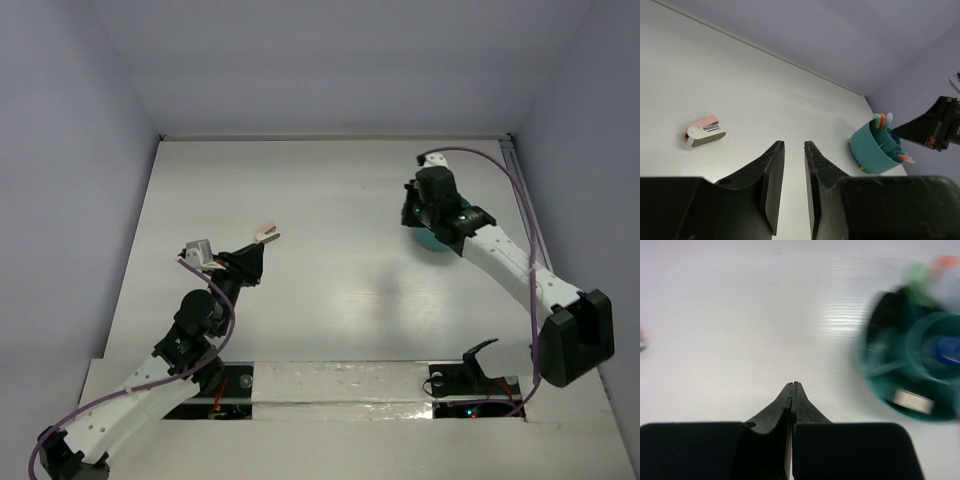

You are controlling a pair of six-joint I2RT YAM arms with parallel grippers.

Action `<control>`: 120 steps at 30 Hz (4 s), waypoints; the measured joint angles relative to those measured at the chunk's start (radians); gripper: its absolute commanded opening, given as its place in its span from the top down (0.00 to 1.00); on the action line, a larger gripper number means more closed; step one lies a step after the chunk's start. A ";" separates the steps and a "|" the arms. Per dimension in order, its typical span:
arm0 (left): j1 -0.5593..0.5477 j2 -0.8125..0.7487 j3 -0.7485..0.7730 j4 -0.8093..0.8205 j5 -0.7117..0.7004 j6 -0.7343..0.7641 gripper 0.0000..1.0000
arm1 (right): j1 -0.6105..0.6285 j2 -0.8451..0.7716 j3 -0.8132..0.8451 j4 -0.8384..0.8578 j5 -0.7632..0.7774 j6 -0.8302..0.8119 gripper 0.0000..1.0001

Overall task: Sort the stationery into containers
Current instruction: Pick up the stapler from the center of the board, then place the pen in the storage box.

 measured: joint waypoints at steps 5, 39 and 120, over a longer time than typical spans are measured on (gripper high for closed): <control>0.000 0.009 0.000 -0.001 -0.024 0.002 0.85 | 0.164 0.251 0.119 0.126 -0.117 0.038 0.91; 0.000 -0.111 0.000 -0.045 -0.066 0.002 0.83 | 0.457 1.167 0.966 0.204 -0.138 0.323 0.36; 0.000 -0.162 -0.008 -0.008 0.058 -0.025 0.82 | 0.106 0.015 -0.227 0.258 0.510 -0.858 0.85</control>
